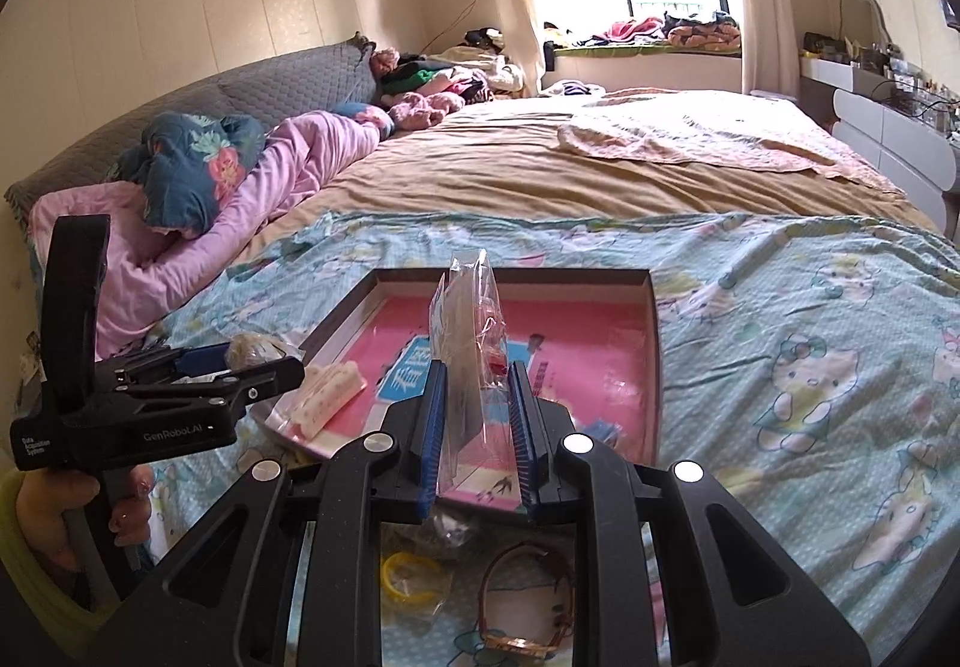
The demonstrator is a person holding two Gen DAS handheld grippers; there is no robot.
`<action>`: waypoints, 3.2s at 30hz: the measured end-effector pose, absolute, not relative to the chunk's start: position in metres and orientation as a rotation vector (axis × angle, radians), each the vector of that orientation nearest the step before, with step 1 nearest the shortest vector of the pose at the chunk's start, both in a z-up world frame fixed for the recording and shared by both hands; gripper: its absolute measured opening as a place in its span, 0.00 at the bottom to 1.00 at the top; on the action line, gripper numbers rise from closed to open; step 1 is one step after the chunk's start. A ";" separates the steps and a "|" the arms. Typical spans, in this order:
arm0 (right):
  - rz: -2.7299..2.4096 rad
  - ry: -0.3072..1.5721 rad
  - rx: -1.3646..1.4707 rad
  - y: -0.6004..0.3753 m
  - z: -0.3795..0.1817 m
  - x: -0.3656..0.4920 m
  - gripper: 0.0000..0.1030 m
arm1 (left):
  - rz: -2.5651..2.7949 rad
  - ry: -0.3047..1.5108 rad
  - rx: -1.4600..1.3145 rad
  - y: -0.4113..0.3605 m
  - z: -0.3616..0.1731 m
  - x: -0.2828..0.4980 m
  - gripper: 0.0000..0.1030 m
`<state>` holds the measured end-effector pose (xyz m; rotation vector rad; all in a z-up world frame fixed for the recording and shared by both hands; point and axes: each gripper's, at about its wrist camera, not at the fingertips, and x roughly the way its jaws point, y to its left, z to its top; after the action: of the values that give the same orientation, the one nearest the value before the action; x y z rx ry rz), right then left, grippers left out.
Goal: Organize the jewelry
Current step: 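Carry the tube with the right tool while the left carries the silver coil bag over the tray, then open the left tool to drop the coil bag while the right releases the tube into the tray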
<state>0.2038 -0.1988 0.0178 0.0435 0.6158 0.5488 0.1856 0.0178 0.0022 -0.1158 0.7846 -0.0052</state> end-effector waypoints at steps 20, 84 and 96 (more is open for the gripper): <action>0.520 0.604 0.017 -0.195 0.017 0.226 0.19 | -0.064 0.836 -0.107 0.009 -0.024 0.217 0.61; 0.531 0.781 0.033 -0.168 -0.040 0.243 0.48 | 0.014 0.844 -0.162 0.041 -0.035 0.200 0.77; 0.500 0.728 0.074 -0.187 -0.021 0.221 0.84 | 0.027 0.816 -0.192 0.046 -0.025 0.188 0.91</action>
<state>0.2215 -0.1868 -0.0208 0.0738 0.7276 0.5000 0.1883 0.0463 -0.0252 -0.1924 0.8162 0.0267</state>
